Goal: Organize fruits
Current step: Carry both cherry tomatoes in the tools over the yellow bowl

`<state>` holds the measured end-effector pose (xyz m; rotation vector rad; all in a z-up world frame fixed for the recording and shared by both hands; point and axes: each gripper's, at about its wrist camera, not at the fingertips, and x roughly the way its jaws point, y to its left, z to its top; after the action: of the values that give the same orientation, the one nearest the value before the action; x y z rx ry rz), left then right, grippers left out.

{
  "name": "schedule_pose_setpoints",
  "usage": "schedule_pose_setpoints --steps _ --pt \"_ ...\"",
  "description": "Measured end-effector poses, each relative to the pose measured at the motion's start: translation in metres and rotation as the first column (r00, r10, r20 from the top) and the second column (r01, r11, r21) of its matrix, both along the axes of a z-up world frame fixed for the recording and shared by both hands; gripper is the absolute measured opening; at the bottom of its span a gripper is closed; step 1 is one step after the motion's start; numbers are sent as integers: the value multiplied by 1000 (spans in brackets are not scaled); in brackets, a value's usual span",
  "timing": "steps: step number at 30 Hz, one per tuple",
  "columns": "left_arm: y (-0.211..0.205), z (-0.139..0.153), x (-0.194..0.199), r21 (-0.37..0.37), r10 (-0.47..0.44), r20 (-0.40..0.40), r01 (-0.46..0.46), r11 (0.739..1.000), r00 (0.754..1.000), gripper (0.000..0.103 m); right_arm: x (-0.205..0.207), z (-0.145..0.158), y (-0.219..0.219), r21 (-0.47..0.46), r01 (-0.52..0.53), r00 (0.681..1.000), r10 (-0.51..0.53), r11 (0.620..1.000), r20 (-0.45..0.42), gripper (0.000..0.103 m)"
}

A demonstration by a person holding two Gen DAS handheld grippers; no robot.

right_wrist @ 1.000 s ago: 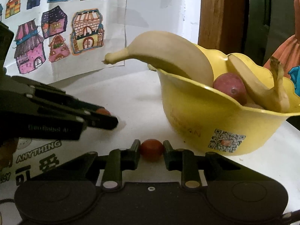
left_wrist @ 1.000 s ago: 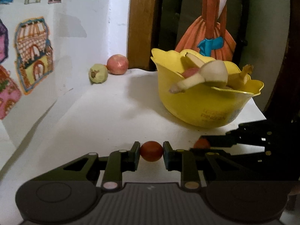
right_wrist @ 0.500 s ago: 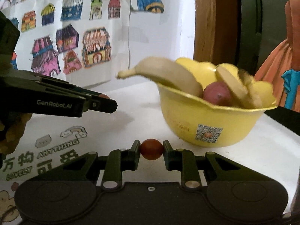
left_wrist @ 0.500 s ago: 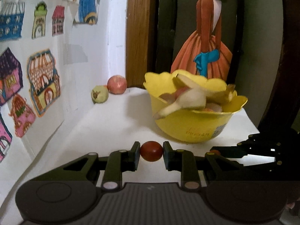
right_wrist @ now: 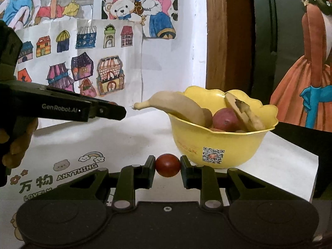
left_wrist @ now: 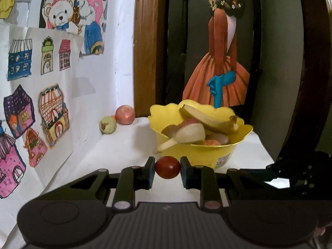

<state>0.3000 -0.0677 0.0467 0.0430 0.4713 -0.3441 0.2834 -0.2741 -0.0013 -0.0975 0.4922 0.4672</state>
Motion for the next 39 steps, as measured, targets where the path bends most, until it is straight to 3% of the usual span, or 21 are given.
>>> schedule_pose_setpoints --steps 9,16,31,39 --pt "-14 17 8 -75 10 56 -6 997 998 28 -4 13 -9 41 12 995 -16 999 96 28" --pt "-34 31 43 -144 43 143 -22 989 989 28 21 21 -13 80 110 974 -123 991 190 28" --pt "-65 7 84 -128 46 136 -28 991 990 28 47 -1 -26 156 207 960 -231 966 158 28" --pt "-67 -1 92 -118 43 115 -29 993 992 28 50 -4 -26 176 201 959 -230 964 166 28"
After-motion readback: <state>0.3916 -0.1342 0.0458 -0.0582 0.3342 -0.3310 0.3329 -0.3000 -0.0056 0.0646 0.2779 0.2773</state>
